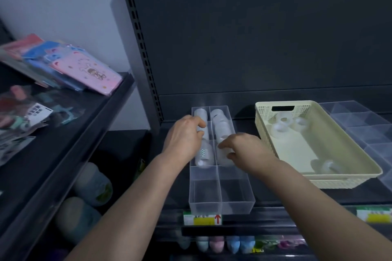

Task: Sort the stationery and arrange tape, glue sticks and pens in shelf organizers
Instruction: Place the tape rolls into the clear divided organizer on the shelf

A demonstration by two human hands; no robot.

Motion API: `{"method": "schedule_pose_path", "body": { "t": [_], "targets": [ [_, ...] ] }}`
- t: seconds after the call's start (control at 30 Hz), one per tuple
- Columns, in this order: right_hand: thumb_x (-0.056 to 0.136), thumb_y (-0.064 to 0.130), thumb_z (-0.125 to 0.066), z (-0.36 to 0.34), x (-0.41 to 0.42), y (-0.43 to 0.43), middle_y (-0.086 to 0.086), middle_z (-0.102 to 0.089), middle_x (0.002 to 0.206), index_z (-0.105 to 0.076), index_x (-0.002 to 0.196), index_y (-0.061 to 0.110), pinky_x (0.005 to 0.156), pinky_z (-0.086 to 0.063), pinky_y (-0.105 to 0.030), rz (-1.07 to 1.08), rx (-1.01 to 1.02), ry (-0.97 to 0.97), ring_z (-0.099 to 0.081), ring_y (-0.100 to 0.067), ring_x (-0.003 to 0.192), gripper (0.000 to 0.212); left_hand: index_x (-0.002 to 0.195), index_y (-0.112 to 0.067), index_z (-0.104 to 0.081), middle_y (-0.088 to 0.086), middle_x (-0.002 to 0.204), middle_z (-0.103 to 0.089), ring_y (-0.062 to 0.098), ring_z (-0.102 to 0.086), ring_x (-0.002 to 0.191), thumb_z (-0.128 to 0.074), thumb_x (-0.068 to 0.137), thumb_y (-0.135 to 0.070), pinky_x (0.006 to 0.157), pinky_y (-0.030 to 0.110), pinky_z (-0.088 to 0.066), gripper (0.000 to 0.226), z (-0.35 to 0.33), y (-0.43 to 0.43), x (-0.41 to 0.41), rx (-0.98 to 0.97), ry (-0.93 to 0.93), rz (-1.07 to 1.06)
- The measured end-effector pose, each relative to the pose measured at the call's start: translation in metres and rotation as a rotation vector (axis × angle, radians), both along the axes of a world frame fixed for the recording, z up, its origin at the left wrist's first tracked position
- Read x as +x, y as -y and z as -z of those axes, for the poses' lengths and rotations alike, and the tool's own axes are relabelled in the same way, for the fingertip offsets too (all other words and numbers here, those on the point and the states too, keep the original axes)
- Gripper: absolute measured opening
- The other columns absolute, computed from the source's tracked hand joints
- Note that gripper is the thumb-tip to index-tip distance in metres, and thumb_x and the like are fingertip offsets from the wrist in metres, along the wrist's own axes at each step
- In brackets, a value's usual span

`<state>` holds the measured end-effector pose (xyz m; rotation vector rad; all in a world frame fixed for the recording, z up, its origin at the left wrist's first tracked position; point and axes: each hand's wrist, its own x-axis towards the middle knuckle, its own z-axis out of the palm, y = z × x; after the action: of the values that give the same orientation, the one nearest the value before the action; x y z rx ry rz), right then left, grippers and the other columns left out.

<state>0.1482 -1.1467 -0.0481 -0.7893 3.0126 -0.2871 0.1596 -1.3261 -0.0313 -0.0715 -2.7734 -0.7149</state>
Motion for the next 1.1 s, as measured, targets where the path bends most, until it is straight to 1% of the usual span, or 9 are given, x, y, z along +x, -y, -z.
{"method": "schedule_pose_path", "body": {
  "t": [0.13, 0.23, 0.4, 0.57, 0.7, 0.83, 0.9, 1.0, 1.1],
  "targets": [
    [0.081, 0.017, -0.066, -0.003, 0.003, -0.002, 0.006, -0.062, 0.122, -0.061, 0.121, 0.031, 0.087, -0.049, -0.031, 0.025, -0.096, -0.001, -0.059, -0.017, 0.108, 0.043, 0.103, -0.020, -0.067, -0.002, 0.109, -0.061, 0.016, -0.062, 0.093, -0.059, 0.090, -0.014, 0.082, 0.035, -0.052, 0.016, 0.000, -0.004, 0.002, 0.031, 0.017, 0.024],
    [0.082, 0.019, -0.064, -0.012, 0.006, -0.020, 0.007, -0.064, 0.113, -0.065, 0.114, 0.032, 0.079, -0.047, -0.026, 0.076, -0.145, -0.055, -0.060, -0.016, 0.100, 0.035, 0.104, -0.021, -0.067, -0.003, 0.108, -0.061, 0.014, -0.062, 0.093, -0.056, 0.091, -0.011, 0.080, 0.034, -0.052, 0.020, -0.003, -0.013, 0.000, 0.051, 0.029, 0.054],
    [0.086, 0.018, -0.062, -0.023, 0.011, -0.078, 0.008, -0.067, 0.110, -0.068, 0.108, 0.032, 0.080, -0.050, -0.032, 0.248, -0.162, -0.131, -0.061, -0.016, 0.099, 0.027, 0.107, -0.025, -0.067, -0.004, 0.106, -0.063, 0.010, -0.061, 0.094, -0.054, 0.093, -0.014, 0.076, 0.025, -0.049, 0.021, -0.012, -0.046, -0.004, 0.050, 0.028, 0.128],
    [0.088, 0.021, -0.061, -0.026, 0.017, -0.151, 0.009, -0.066, 0.110, -0.067, 0.110, 0.035, 0.076, -0.050, -0.030, 0.389, -0.078, -0.137, -0.061, -0.015, 0.097, 0.026, 0.105, -0.023, -0.067, -0.006, 0.101, -0.068, 0.012, -0.062, 0.097, -0.060, 0.091, -0.017, 0.085, 0.035, -0.052, 0.017, -0.017, -0.105, -0.007, 0.063, 0.046, 0.220],
    [0.088, 0.020, -0.058, -0.027, 0.020, -0.205, 0.009, -0.065, 0.112, -0.065, 0.111, 0.036, 0.074, -0.049, -0.031, 0.466, 0.000, -0.136, -0.059, -0.016, 0.101, 0.029, 0.104, -0.023, -0.068, -0.006, 0.103, -0.069, 0.014, -0.062, 0.098, -0.061, 0.089, -0.020, 0.085, 0.035, -0.051, 0.017, -0.013, -0.157, -0.013, 0.017, 0.074, 0.291],
    [0.088, 0.021, -0.058, -0.021, 0.022, -0.241, 0.009, -0.063, 0.116, -0.064, 0.114, 0.036, 0.080, -0.048, -0.031, 0.456, 0.031, -0.083, -0.057, -0.016, 0.107, 0.030, 0.106, -0.025, -0.068, -0.008, 0.109, -0.067, 0.013, -0.060, 0.102, -0.059, 0.090, -0.024, 0.086, 0.034, -0.051, 0.018, -0.006, -0.209, -0.020, -0.047, 0.165, 0.351],
    [0.087, 0.021, -0.059, -0.016, 0.021, -0.247, 0.009, -0.061, 0.118, -0.063, 0.115, 0.034, 0.083, -0.048, -0.031, 0.419, 0.016, -0.053, -0.055, -0.016, 0.109, 0.031, 0.100, -0.023, -0.069, -0.007, 0.103, -0.068, 0.013, -0.061, 0.097, -0.058, 0.090, -0.024, 0.082, 0.035, -0.052, 0.015, 0.000, -0.226, -0.022, -0.084, 0.209, 0.368],
    [0.085, 0.022, -0.063, -0.008, 0.021, -0.258, 0.012, -0.058, 0.120, -0.062, 0.117, 0.032, 0.082, -0.043, -0.026, 0.365, -0.017, -0.059, -0.053, -0.013, 0.111, 0.033, 0.091, -0.015, -0.072, 0.000, 0.093, -0.070, 0.018, -0.063, 0.090, -0.059, 0.089, -0.024, 0.076, 0.038, -0.055, 0.015, 0.009, -0.258, -0.031, -0.172, 0.295, 0.384],
    [0.083, 0.026, -0.065, -0.002, 0.021, -0.264, 0.015, -0.058, 0.118, -0.063, 0.116, 0.033, 0.078, -0.042, -0.023, 0.331, -0.048, -0.092, -0.052, -0.010, 0.110, 0.033, 0.093, -0.015, -0.071, 0.001, 0.090, -0.067, 0.021, -0.063, 0.084, -0.065, 0.086, -0.036, 0.066, 0.031, -0.051, 0.022, 0.017, -0.285, -0.044, -0.286, 0.402, 0.355]
  ]
}}
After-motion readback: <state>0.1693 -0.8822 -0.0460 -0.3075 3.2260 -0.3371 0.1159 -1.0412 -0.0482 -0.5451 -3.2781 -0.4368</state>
